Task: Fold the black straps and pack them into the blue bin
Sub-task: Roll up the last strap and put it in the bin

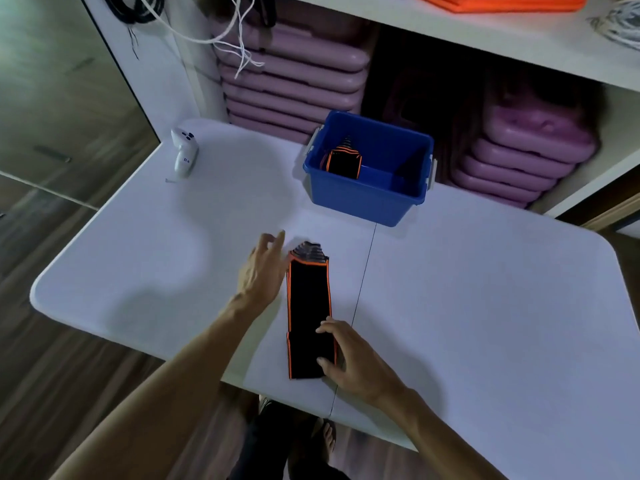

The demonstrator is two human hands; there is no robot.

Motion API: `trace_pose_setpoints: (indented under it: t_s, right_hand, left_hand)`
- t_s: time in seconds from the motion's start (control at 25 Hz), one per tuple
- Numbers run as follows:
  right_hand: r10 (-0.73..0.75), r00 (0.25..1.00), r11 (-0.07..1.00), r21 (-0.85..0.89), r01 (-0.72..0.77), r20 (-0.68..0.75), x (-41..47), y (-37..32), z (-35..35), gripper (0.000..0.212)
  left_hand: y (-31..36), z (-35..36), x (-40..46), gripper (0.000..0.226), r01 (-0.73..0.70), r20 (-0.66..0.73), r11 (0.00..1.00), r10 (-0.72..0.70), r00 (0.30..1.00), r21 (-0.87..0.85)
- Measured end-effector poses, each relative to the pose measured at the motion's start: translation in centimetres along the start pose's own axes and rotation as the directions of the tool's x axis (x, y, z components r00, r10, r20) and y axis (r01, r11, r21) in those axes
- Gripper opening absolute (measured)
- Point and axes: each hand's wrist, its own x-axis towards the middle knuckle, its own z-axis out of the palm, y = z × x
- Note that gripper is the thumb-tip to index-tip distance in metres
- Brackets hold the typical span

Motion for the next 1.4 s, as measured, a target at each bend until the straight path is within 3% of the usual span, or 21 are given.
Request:
trace_pose_setpoints:
  t_s: [0.12, 0.2, 0.28, 0.4, 0.48, 0.52, 0.64, 0.72, 0.96, 1.16, 1.28, 1.4]
  right_hand:
    - [0.006, 1.000, 1.000, 0.016, -0.006, 0.020, 0.1, 0.0, -0.2, 0.040]
    - [0.015, 0.999, 1.000, 0.011, -0.015, 0.033, 0.2, 0.0, -0.2, 0.039]
    - [0.033, 0.999, 0.999, 0.002, -0.033, 0.037, 0.2, 0.1, -0.4, 0.040]
    - [0.052, 0.999, 0.998, 0.037, -0.052, 0.001, 0.1, 0.0, -0.6, 0.040]
    - [0.059, 0.998, 0.996, 0.072, -0.057, -0.031, 0.5, -0.3, -0.7, 0.040]
    - [0.054, 0.998, 0.995, 0.083, -0.051, -0.039, 0.8, -0.4, -0.9, 0.041]
    - [-0.012, 1.000, 0.998, 0.057, 0.013, -0.015, 1.5, -0.8, -1.1, 0.047]
    - [-0.037, 0.999, 0.999, 0.034, 0.037, 0.012, 1.3, -0.7, -1.0, 0.047]
    - [0.000, 0.997, 1.000, 0.023, -0.002, 0.081, 0.3, -0.7, -1.6, 0.050]
    - [0.065, 0.996, 0.998, -0.005, -0.065, 0.068, 1.1, -0.8, -2.1, 0.037]
    - [0.087, 0.987, 0.994, 0.058, -0.096, 0.136, 1.1, -0.5, -2.6, 0.034]
    - [0.098, 0.971, 0.992, 0.053, -0.112, 0.216, 0.7, -0.3, -2.6, 0.038]
  left_hand:
    - [0.2, -0.4, 0.6, 0.030, 0.153, -0.079, 0.965, -0.173, 0.982, -0.212]
    - [1.1, -0.6, 1.4, 0.023, 0.277, 0.009, 0.886, -0.295, 0.956, -0.372]
    - [2.2, -0.8, 1.7, 0.016, 0.306, 0.056, 0.830, -0.317, 0.947, -0.466]
    - [2.6, -1.1, -1.2, 0.009, 0.035, -0.038, 0.927, -0.052, 0.998, -0.373]
    - [1.7, -0.6, -5.1, 0.006, -0.118, 0.070, 0.935, 0.150, 0.986, -0.335]
    - [1.4, -0.4, -6.8, 0.009, -0.125, 0.177, 0.934, 0.192, 0.965, -0.334]
    - [0.4, -0.6, -9.2, 0.029, -0.041, 0.401, 0.944, 0.179, 0.899, -0.329]
    - [0.4, -0.8, -9.8, 0.041, -0.073, 0.469, 0.950, 0.216, 0.856, -0.304]
    - [1.5, -0.7, -11.4, 0.048, -0.144, 0.471, 0.965, 0.234, 0.850, -0.219]
    - [1.3, -0.9, -12.0, 0.065, -0.110, 0.546, 0.976, 0.196, 0.815, -0.186]
    - [1.9, -1.3, -12.0, 0.069, -0.095, 0.578, 0.983, 0.170, 0.798, -0.157]
    - [1.9, -1.3, -12.1, 0.075, -0.181, 0.619, 0.981, 0.182, 0.764, -0.065]
